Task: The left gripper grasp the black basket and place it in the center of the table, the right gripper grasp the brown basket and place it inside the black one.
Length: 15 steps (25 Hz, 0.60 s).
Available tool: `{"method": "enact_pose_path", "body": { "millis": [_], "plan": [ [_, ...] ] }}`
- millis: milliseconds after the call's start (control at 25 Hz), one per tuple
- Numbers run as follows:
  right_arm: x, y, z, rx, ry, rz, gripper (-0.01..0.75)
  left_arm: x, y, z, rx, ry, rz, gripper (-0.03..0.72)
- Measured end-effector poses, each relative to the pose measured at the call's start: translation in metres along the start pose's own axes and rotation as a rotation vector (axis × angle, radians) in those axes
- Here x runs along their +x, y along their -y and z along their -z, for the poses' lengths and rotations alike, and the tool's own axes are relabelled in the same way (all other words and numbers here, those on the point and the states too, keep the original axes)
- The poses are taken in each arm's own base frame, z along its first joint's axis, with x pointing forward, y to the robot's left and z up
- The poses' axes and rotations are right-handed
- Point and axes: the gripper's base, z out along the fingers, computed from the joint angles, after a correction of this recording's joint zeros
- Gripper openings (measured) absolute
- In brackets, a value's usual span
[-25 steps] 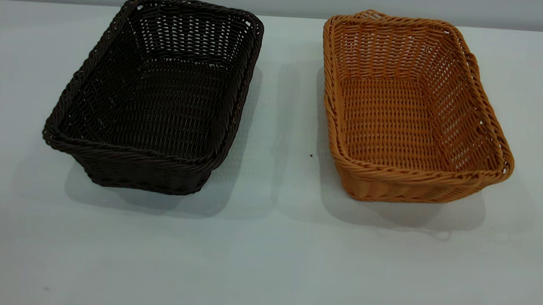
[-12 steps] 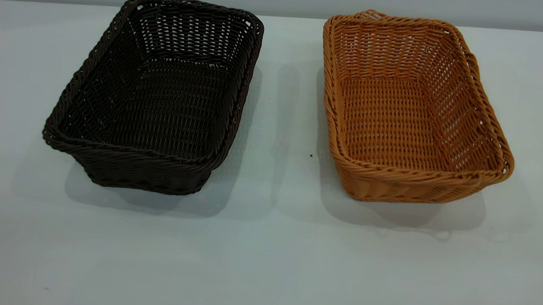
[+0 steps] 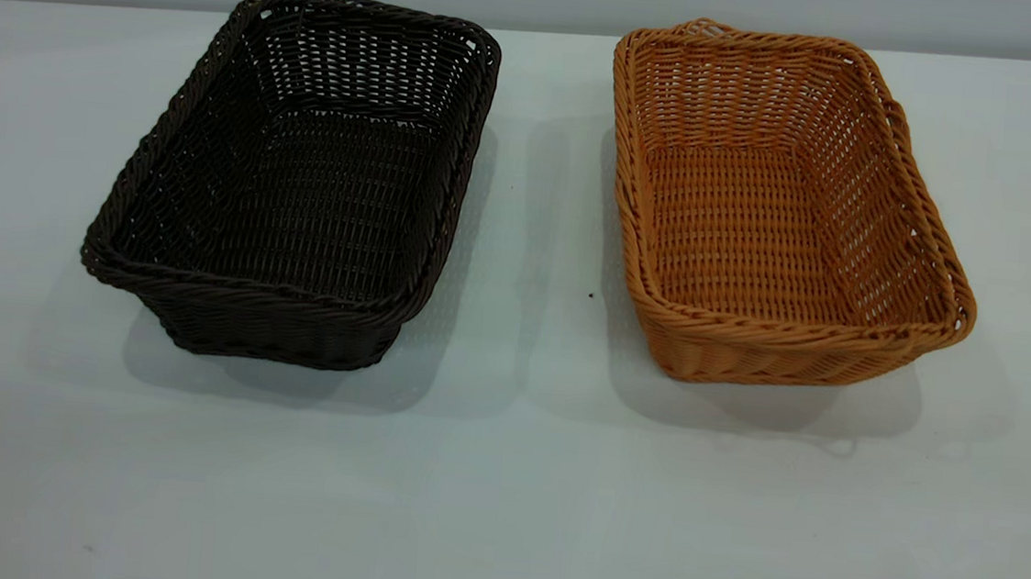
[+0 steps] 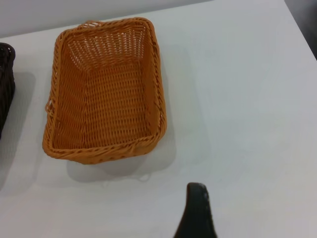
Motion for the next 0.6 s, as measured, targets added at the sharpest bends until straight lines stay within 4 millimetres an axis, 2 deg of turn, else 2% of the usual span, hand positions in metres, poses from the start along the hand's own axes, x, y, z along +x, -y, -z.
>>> {"method": "enact_pose_path", "body": {
  "millis": [120, 240, 440, 600],
  "plan": [
    [-0.005, -0.003, -0.007, -0.030, -0.064, 0.025, 0.540, -0.001, 0.000, -0.001, -0.001, -0.005, -0.001, 0.357],
    [-0.015, -0.007, -0.027, -0.083, -0.220, 0.038, 0.580, -0.008, 0.001, -0.008, -0.005, -0.083, -0.004, 0.384],
    [-0.027, -0.010, -0.063, -0.137, -0.456, -0.009, 0.586, -0.036, 0.006, -0.040, -0.010, -0.282, -0.053, 0.490],
    [-0.037, -0.012, -0.097, -0.186, -0.563, -0.057, 0.586, -0.064, 0.012, -0.074, 0.016, -0.328, -0.088, 0.547]
  ]
}}
